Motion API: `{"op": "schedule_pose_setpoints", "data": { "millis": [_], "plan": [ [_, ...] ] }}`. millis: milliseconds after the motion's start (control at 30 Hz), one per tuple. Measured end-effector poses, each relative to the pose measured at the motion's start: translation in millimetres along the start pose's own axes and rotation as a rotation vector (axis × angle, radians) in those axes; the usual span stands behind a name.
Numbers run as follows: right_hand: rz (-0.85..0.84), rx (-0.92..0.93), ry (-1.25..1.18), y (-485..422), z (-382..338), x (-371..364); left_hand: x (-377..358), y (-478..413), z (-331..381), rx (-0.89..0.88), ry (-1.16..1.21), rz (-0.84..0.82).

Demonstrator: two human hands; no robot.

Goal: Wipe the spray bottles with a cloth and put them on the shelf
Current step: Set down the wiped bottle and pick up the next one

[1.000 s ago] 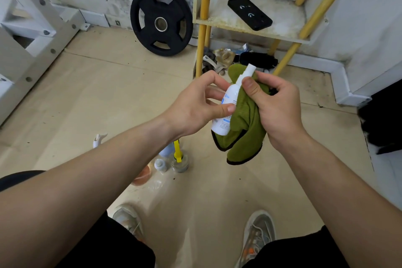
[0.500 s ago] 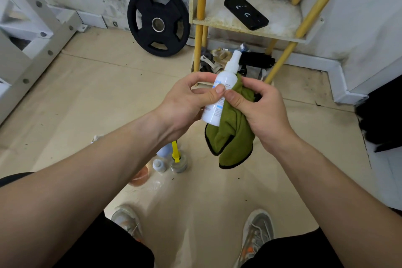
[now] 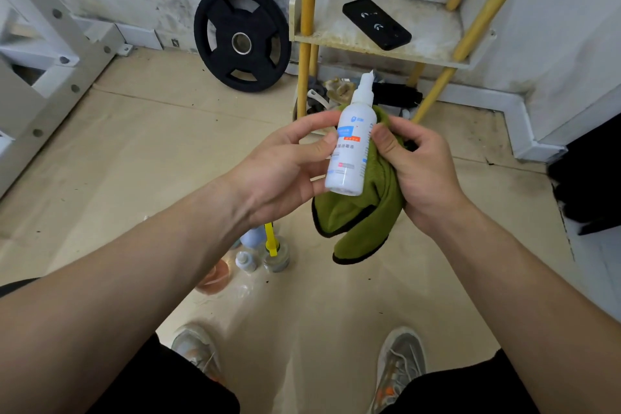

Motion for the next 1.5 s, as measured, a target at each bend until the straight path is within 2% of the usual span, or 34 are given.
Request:
{"op": "schedule_pose_setpoints", "data": {
  "millis": [133,267,400,567,667,833,1000,1200,1500],
  "plan": [
    [0.0,0.009,0.031,0,-4,2,-2,0,-2,-0.021,-0.062,-0.041],
    [0.03,0.086,0.103,1,-12,2,1,-1,-1,-0.105,-0.211,0.03],
    [0.079,0.124,0.163,2,-14,3,-1,1,0,-0.149,-0.22,0.084],
    [-0.058,0.109,0.266,8,-4,-11,12,-4,7,-0.154,-0.146,0.186],
    [-0.088,0.097,0.354,8,3,-11,15,-8,8,-0.139,-0.132,0.185],
    [0.004,0.073,0.263,4,1,3,7,-8,0,-0.107,-0.22,0.102],
    [0.085,0.021,0.202,-3,6,12,6,-7,-5,-0.026,-0.214,0.098],
    [0.025,-0.009,0.173,1,6,6,9,-3,1,-0.012,-0.244,0.15],
    [-0.107,-0.034,0.382,5,8,-6,13,-1,-4,0.001,-0.362,0.197]
  ]
}}
Point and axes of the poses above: each hand's wrist, its own y-axis away from the middle knuckle, its own x-axis out of the back of the hand, z = x × y, the point moved 8 cm from there along -y, towards the middle knuckle, and after that the axes turned 8 degrees about z, right-handed, at the moved point
